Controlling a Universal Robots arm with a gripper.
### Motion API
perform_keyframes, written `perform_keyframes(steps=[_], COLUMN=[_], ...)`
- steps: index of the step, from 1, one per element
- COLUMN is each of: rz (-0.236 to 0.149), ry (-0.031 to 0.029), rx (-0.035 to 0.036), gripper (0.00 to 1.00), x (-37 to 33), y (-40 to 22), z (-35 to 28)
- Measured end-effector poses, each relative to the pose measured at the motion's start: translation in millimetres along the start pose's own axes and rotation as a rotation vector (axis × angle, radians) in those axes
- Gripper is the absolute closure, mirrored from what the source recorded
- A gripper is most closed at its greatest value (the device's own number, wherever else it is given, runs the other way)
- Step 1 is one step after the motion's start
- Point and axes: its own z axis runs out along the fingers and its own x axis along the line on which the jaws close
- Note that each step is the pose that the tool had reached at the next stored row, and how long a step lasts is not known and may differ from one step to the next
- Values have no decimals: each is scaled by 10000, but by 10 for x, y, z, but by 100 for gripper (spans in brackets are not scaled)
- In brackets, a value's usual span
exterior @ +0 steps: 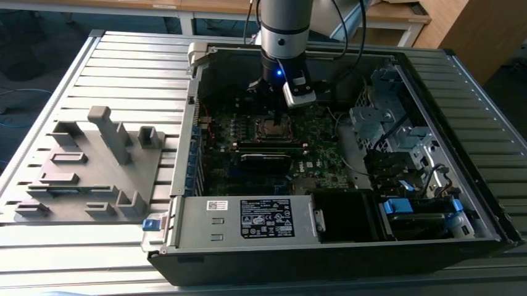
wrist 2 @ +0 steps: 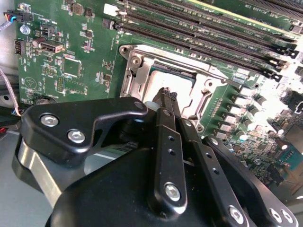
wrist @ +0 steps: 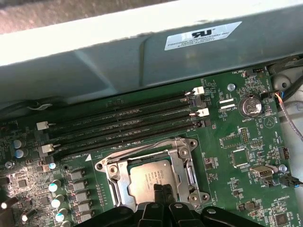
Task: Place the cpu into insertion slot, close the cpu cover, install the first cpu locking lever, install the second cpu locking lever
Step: 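Install the second cpu locking lever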
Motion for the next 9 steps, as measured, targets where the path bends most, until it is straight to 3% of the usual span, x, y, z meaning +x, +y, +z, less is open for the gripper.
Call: perform_keyframes(steps=[9], rz=[0], ry=[0], rx=[0], gripper=[89], x=[-3], y=[0], z=[-42])
